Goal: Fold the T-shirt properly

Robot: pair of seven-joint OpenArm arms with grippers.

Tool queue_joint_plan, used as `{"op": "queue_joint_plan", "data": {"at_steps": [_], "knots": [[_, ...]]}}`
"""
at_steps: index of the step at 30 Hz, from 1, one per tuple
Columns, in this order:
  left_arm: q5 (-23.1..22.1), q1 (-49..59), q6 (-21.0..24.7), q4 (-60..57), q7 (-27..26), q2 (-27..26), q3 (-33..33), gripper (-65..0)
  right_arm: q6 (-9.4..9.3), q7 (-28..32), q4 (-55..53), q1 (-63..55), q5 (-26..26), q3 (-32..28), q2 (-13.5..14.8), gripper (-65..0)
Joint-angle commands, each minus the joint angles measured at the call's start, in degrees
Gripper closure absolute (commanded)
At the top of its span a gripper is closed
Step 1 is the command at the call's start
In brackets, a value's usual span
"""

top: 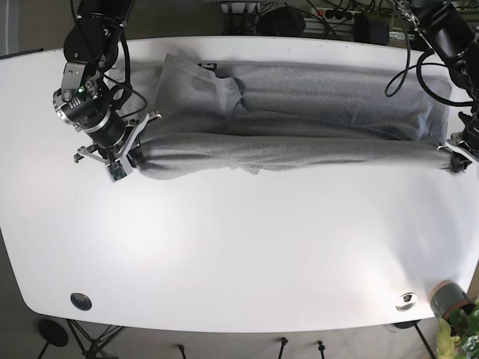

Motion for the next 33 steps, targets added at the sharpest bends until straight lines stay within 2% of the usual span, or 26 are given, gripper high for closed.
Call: {"op": "queue_joint_plan", "data": {"at_steps": [1,4,11,14,15,16,18,22,23,26,29,33], "knots": [[-0.44,1.86,0.37,1.26,-1.16,-1.43,-1.16,0.0,0.01,0.52,0.88,-1.11,-0.27,0.41,0.44,-2.4],[-0.44,3.26,0.37,1.00,-1.16,-1.43,-1.16,0.0,0.01,0.52,0.71,-2.52,-0.19,0.41,0.27,-2.4],[-0.44,7.13,0.28,1.18,-1.33,-1.34,-1.16,0.0,0.01,0.52,-0.44,-4.89,-0.19,3.93,-3.42,-2.7],[-0.18,7.57,0.28,1.00,-1.16,-1.26,-0.90,0.0,0.01,0.52,-3.07,-4.81,-0.45,4.37,-3.60,-4.3],[-0.18,7.57,0.28,1.00,-1.16,-1.26,-0.81,-0.8,0.01,0.52,-3.69,-4.81,-0.54,4.37,-3.60,-6.5],[-0.18,7.57,0.28,1.00,-1.16,-1.26,-0.11,-5.1,-0.08,0.52,-4.22,-4.98,-0.62,4.45,-3.60,-11.4],[-0.18,7.57,0.37,1.00,-1.16,-1.52,1.47,-15.0,-0.08,0.52,-4.39,-5.25,-0.36,4.72,-3.60,-20.5],[-0.18,8.19,0.46,1.26,-1.16,-1.52,2.44,-37.9,0.10,0.26,-2.02,-6.65,-0.19,7.18,-3.95,-43.8],[-0.18,8.45,0.55,1.26,-1.16,-1.52,2.44,-41.0,0.10,0.26,-1.05,-6.92,-0.01,7.27,-3.95,-48.2],[-0.27,8.45,0.55,1.35,-1.16,-1.43,2.44,-41.8,0.10,0.17,0.27,-6.92,2.89,7.27,-3.78,-53.6],[-0.53,8.45,0.46,1.97,-1.33,-1.43,2.35,-38.8,-0.08,0.17,0.18,-6.39,7.02,7.27,-3.42,-53.6],[-0.53,8.71,0.46,6.10,-1.42,-0.90,0.77,-37.4,-0.34,0.00,-1.32,-3.14,8.52,6.39,-3.07,-53.6]]}}
